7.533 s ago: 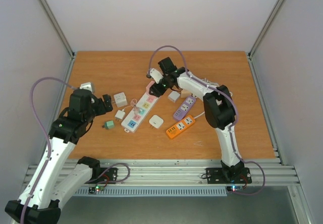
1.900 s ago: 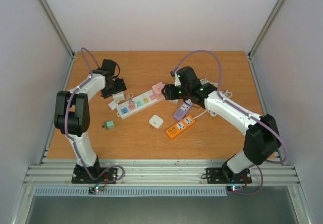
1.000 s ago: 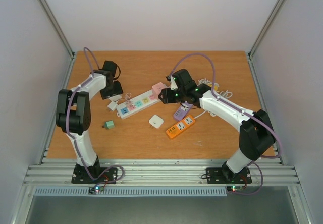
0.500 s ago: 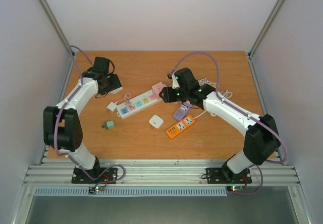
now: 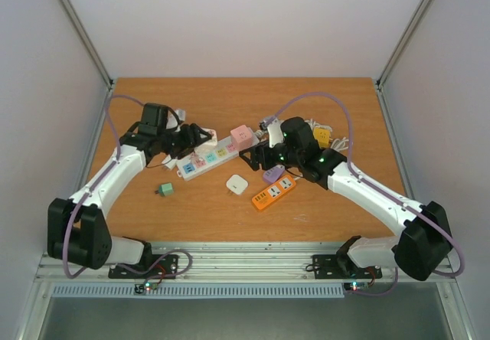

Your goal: Insert the plug

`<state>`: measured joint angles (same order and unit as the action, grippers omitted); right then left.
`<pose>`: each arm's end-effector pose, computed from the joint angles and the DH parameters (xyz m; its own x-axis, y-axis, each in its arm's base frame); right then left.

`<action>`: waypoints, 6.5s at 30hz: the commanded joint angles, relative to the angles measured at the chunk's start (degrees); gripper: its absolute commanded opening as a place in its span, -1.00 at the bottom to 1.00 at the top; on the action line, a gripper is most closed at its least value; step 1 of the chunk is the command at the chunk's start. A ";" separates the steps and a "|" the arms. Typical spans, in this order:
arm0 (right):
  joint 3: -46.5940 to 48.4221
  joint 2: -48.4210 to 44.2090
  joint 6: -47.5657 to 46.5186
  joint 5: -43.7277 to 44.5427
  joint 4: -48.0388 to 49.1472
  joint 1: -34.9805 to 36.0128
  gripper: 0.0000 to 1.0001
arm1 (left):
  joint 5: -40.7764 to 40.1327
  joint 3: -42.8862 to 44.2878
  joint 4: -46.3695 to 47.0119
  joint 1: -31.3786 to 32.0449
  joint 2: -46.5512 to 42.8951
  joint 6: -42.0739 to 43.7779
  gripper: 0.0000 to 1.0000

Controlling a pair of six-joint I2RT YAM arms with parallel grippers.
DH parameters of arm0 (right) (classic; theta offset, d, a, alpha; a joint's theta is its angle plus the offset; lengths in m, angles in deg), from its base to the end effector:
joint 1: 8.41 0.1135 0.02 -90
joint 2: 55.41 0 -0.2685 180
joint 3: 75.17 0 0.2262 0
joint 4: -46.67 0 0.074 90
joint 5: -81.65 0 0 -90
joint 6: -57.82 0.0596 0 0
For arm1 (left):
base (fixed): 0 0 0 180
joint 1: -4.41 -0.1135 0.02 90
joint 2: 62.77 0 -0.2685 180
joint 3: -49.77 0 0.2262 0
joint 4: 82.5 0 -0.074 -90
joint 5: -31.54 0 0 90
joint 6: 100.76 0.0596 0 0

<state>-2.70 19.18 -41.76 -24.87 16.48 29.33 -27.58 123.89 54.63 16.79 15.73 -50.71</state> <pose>0.2154 0.1882 0.2939 -0.2875 -0.4243 -0.8587 -0.8364 0.5481 0.0092 0.2640 -0.0893 0.2674 -0.8865 -0.3696 -0.2784 -0.0586 0.6865 -0.7248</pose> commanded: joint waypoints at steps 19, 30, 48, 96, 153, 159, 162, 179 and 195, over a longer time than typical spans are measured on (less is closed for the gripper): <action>1.91 -2.15 -29.94 -20.56 4.65 2.65 0.84 | 26.06 0.42 -5.22 6.19 -8.62 11.72 0.07; 8.43 5.56 -38.40 -15.70 0.16 5.37 0.49 | 28.28 -0.60 -3.31 6.19 -9.68 11.55 0.08; -0.36 1.88 -22.22 -4.67 23.91 6.29 -0.37 | 19.63 -6.79 7.43 6.17 -18.63 -10.81 0.97; 6.86 3.50 -13.18 -2.78 5.86 6.69 0.64 | 15.53 -7.75 7.36 5.92 -18.22 -4.15 -0.08; 51.03 45.97 -5.91 15.73 -30.27 6.57 -0.46 | -28.43 -3.85 -17.09 -9.13 -28.49 14.32 0.99; 57.40 50.47 -4.56 14.57 -36.04 5.74 -0.45 | -28.68 -3.98 -16.99 -9.16 -28.69 14.54 0.99; 60.44 52.68 -3.91 14.68 -39.10 5.10 -0.44 | -28.52 -4.07 -16.90 -9.12 -28.66 14.70 0.99; 65.80 56.81 -3.25 8.00 -41.95 4.78 -0.43 | -28.00 -4.68 -16.56 -9.36 -28.51 15.07 0.99; 67.59 60.53 -4.74 8.31 -42.37 4.88 -0.43 | -27.62 -4.78 -16.41 -9.55 -28.32 15.16 0.99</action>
<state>63.19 77.25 -46.00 -15.84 -24.68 33.94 -55.08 119.76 36.62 7.63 -12.23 -36.65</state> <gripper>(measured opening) 0.616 0.994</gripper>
